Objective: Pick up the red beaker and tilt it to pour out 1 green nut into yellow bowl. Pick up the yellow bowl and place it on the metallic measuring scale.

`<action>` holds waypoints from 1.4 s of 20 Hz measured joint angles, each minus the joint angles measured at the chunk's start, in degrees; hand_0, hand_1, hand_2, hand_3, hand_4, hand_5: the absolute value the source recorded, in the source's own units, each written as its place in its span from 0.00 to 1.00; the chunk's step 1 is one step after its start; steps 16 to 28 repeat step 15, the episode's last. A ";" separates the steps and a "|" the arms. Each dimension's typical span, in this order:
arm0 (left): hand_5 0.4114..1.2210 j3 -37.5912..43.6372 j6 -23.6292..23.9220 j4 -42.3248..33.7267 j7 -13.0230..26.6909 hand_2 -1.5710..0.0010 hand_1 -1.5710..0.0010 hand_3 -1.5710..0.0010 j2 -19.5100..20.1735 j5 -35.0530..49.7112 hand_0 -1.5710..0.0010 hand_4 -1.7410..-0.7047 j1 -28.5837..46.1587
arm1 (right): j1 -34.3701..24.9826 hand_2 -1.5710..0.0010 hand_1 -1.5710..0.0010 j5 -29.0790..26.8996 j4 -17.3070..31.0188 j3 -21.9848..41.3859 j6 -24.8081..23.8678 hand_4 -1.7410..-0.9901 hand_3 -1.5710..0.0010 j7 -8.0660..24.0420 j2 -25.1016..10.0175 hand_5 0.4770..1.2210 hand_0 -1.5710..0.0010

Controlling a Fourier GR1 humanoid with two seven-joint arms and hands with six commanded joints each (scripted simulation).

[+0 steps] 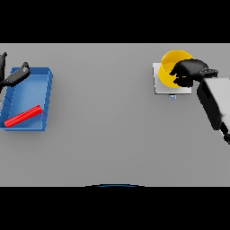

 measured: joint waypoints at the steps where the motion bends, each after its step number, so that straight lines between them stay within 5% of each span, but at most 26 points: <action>1: 0.41 0.05 -0.53 0.34 0.30 1.00 1.00 1.00 -0.27 0.12 1.00 0.90 -0.72 | -0.07 0.28 0.31 -0.56 -0.26 -0.30 0.82 0.26 0.48 0.08 -0.38 0.77 0.22; 4: 0.41 -0.24 -0.68 1.19 0.05 1.00 1.00 1.00 -0.74 0.08 1.00 0.90 -0.21 | -0.99 0.56 0.65 -0.42 1.64 -0.32 1.51 0.39 0.57 -1.06 -0.38 0.55 0.60; 9: 0.40 -0.26 -0.72 2.54 -1.05 1.00 1.00 1.00 -1.69 -0.32 1.00 0.90 -0.96 | -2.00 0.79 0.88 0.16 4.37 0.00 1.54 0.49 0.68 -2.88 0.26 0.39 0.87; 15: 0.40 0.11 -0.21 1.99 0.09 1.00 1.00 1.00 -1.56 0.14 1.00 0.89 -1.10 | -3.52 0.93 0.97 1.54 6.50 1.12 2.11 0.58 0.78 -4.03 1.03 0.34 0.97; 28: 0.40 0.11 -0.21 1.99 0.09 1.00 1.00 1.00 -1.56 0.14 1.00 0.89 -1.10 | -3.52 0.93 0.97 1.54 6.50 1.12 2.11 0.58 0.78 -4.03 1.03 0.34 0.97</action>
